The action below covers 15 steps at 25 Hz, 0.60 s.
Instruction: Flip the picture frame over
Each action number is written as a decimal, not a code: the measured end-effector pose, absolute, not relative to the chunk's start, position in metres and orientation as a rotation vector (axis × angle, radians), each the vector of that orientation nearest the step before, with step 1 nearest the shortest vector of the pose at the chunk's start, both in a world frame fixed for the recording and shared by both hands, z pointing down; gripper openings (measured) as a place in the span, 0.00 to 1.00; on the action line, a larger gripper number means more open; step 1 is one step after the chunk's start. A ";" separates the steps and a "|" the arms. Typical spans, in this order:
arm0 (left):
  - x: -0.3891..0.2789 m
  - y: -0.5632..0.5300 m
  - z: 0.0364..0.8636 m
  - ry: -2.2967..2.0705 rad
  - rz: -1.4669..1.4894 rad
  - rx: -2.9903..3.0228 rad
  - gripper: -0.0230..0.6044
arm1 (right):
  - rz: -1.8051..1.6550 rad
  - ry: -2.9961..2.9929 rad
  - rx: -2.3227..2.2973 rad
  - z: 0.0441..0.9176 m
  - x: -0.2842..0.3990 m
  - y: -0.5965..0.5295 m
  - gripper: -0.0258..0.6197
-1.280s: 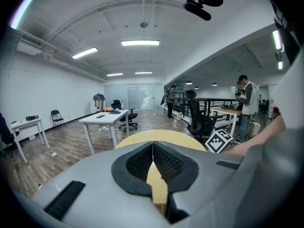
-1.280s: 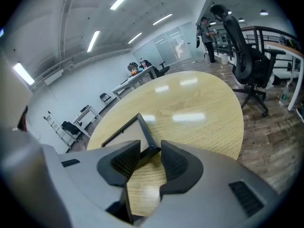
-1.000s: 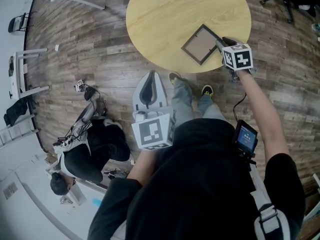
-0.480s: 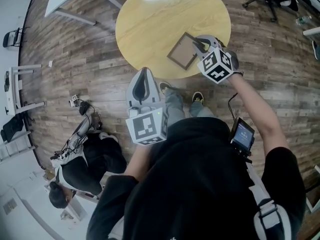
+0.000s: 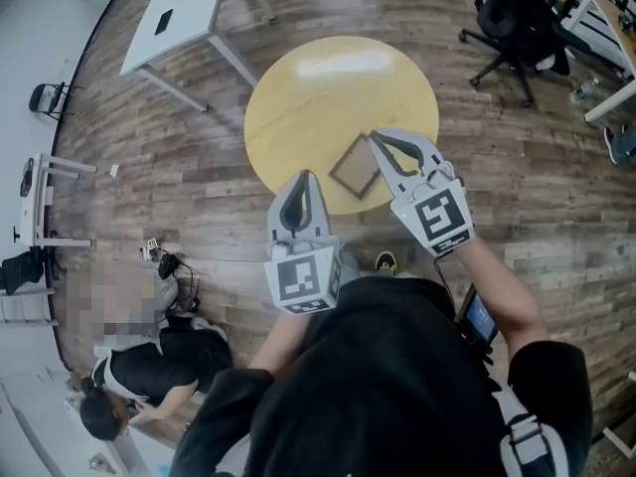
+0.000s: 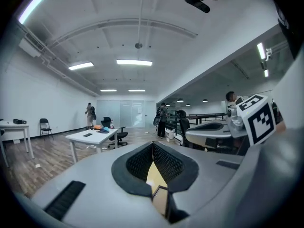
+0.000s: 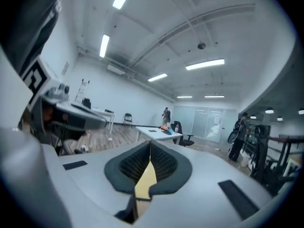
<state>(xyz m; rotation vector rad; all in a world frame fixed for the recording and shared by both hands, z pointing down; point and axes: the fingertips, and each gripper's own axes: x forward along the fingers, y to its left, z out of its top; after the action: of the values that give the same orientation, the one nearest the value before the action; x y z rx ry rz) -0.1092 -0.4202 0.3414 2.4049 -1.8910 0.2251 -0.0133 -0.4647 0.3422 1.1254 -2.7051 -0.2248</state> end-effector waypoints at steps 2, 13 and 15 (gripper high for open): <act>-0.097 -0.418 0.332 -1.868 0.193 2.444 0.07 | -0.083 -2.807 1.221 0.322 0.001 -0.453 0.07; -0.064 -0.391 0.320 -1.816 0.146 2.490 0.07 | 0.153 -2.847 1.445 0.309 0.054 -0.406 0.07; -0.061 -0.388 0.317 -1.807 0.136 2.501 0.07 | 0.134 -2.837 1.455 0.308 0.055 -0.401 0.07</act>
<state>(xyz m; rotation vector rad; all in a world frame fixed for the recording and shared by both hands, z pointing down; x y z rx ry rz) -0.0608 -0.3875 0.3169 2.5009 -1.8071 0.1357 0.0546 -0.4010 0.3075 1.4552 -2.8375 0.1335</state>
